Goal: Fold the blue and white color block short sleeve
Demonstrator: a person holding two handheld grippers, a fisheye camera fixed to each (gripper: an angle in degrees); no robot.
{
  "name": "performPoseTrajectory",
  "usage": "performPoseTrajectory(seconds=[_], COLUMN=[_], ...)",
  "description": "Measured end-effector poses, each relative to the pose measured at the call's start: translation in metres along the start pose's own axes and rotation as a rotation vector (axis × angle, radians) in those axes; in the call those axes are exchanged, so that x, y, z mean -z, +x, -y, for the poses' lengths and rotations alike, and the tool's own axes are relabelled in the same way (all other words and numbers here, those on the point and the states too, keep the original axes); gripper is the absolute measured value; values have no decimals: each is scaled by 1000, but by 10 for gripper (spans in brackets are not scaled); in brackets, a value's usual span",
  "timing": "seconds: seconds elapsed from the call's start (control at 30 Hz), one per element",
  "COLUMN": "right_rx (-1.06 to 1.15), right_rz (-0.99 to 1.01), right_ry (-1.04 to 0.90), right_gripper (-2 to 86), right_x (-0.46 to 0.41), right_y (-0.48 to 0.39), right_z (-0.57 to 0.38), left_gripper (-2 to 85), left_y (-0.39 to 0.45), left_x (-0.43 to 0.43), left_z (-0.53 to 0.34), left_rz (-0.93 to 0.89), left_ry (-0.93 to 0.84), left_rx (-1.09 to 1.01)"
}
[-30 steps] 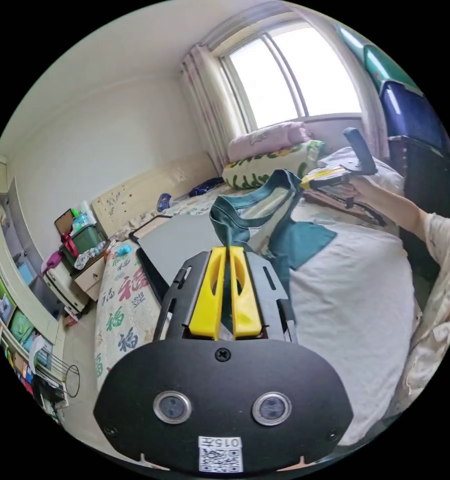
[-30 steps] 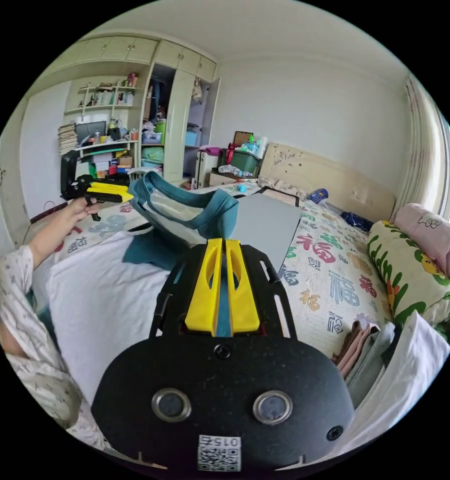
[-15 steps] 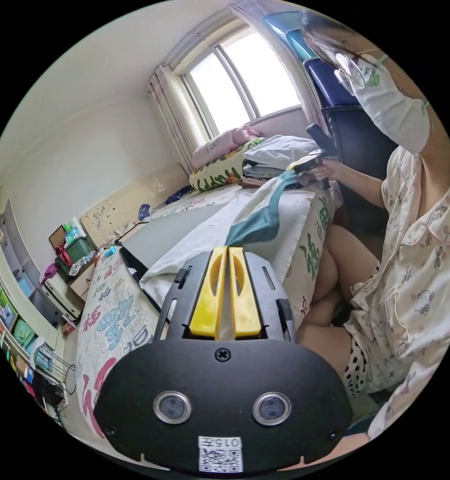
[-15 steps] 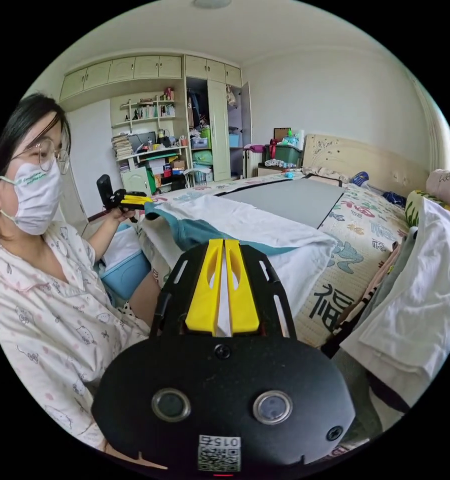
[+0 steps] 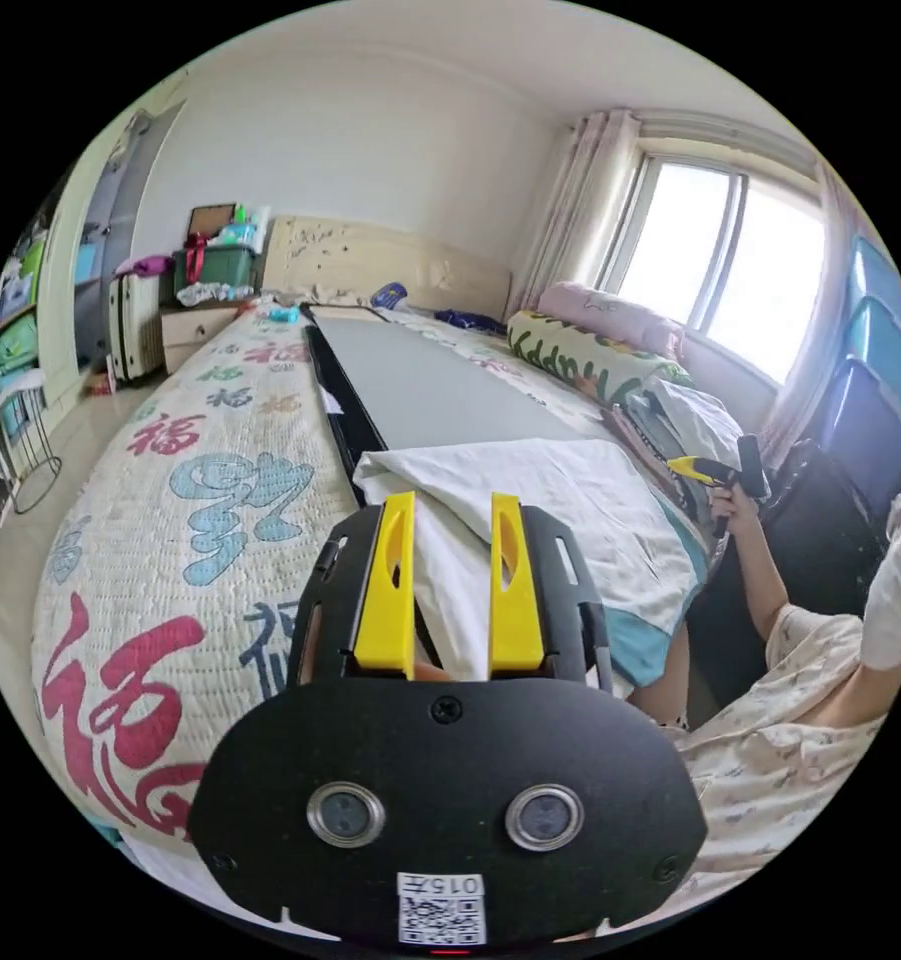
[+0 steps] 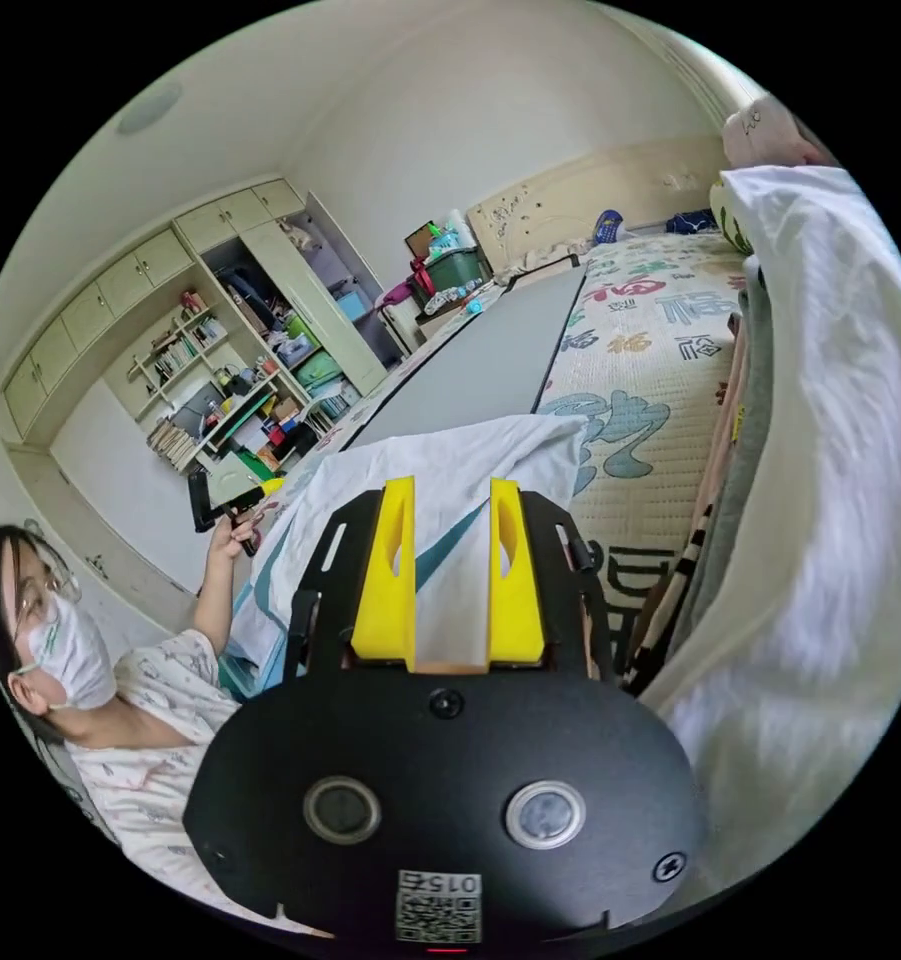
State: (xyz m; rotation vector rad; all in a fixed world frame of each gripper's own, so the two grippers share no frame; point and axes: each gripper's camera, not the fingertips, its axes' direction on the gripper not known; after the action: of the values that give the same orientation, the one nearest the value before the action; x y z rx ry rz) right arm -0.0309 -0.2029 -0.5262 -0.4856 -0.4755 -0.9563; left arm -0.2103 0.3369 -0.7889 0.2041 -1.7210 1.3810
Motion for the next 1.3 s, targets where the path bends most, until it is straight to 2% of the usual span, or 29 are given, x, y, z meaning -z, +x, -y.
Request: performPoseTrajectory(seconds=[0.17,0.27,0.4,0.47,0.57,0.73,0.9,1.0,1.17,1.3], right_rx=[-39,-73,-87,-91,-111,-106,-132,-119,-143,-119], right_rz=[-102,-131,-100,-86,-105,-95,-120,-219,-215,-250], right_ry=[-112,-161,-173,-167,-145,-74,-55,-84,-106,-167], right_gripper=[131,134,124,86,24,3,-2,-3,-4,-6], right_x=[-40,-51,-55,-53,-46,-27,-35,-51,-69,-83], right_y=[5,9,5,0,-6,-24,-37,-45,-51,-61], right_z=[95,134,166,185,208,240,282,308,344,370], left_gripper=[138,136,113,84,37,12,5,4,17,98], left_y=[-88,-106,-113,-120,-124,-143,-169,-186,-228,-234], left_x=[-139,-199,-252,-277,-297,-296,-330,-350,-393,-419], left_z=[24,18,-4,-20,-39,-71,-87,-93,-114,-94], left_rz=[-3,-75,-82,-90,-125,-178,-156,-58,-152,-153], left_ry=[-119,-195,-230,-237,-218,-62,-10,13,-1,-52], left_rx=[171,189,175,177,127,132,179,194,245,241])
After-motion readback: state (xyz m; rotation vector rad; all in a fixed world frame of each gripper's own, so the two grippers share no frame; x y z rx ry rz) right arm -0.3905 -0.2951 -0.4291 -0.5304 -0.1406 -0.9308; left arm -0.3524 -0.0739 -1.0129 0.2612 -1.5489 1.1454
